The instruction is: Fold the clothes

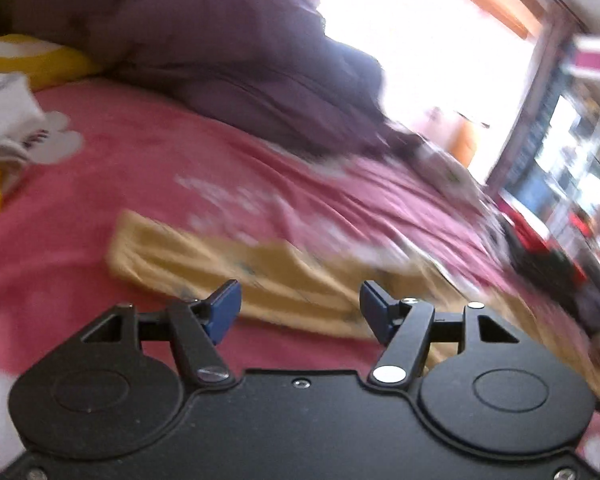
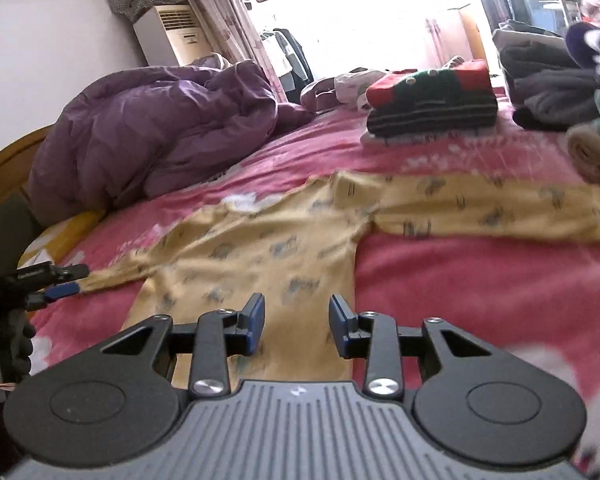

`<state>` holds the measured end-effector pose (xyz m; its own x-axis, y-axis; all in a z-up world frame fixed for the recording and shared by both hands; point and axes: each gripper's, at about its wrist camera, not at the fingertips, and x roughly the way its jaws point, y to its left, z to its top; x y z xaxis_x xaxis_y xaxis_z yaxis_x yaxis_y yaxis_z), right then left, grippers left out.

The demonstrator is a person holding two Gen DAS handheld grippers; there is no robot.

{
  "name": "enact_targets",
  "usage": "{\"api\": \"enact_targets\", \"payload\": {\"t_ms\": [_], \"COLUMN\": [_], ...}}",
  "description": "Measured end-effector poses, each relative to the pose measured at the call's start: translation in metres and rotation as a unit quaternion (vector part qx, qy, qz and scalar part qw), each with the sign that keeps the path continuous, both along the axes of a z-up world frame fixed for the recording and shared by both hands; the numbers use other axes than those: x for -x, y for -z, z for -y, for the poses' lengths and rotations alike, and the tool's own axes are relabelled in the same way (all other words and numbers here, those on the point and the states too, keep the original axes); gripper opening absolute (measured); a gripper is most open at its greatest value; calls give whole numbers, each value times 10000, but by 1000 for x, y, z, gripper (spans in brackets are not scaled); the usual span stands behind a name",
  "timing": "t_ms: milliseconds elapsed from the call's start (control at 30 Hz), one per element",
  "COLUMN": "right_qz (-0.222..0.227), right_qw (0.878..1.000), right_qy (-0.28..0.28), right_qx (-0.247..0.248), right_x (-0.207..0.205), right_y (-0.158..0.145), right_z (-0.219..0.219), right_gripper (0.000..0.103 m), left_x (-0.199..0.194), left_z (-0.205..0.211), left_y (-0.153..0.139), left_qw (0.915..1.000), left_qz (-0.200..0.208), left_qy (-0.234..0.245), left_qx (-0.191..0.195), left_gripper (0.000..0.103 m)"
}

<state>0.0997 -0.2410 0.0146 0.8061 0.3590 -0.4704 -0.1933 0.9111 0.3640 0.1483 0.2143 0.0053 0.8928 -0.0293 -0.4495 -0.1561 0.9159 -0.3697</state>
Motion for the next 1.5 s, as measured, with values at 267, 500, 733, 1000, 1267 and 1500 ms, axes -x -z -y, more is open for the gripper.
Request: {"api": "enact_targets", "payload": {"t_ms": [267,500,733,1000,1267,1500], "right_qz": [-184,-260,-512,-667,-635,-274], "right_qw": [9985,9889,9790,9764,9807,9891], "right_qy": [-497,-1304,-1672,-1802,-1774,-1379], "right_qx": [148,656,1052,984,517,431], "right_x": [-102,-191,-261,-285,-288,-278], "right_y": [-29,-28,-5,16,22,11], "right_z": [-35,-108,-160,-173,-169,-161], "right_gripper": [38,44,44,44,14,13], "left_x": [-19,-23,-22,-25,-35,-16], "left_z": [-73,-115,-142,-144,-122,-120], "left_y": [10,28,33,35,34,35], "left_qw": [9933,9875,9849,9873,9946,9962], "left_qz": [-137,-289,-171,-82,-255,-150], "left_qy": [-1141,-1330,-1172,-802,-540,-636], "left_qx": [-85,798,1260,1370,845,576], "left_gripper": [65,65,64,59,4,3]}}
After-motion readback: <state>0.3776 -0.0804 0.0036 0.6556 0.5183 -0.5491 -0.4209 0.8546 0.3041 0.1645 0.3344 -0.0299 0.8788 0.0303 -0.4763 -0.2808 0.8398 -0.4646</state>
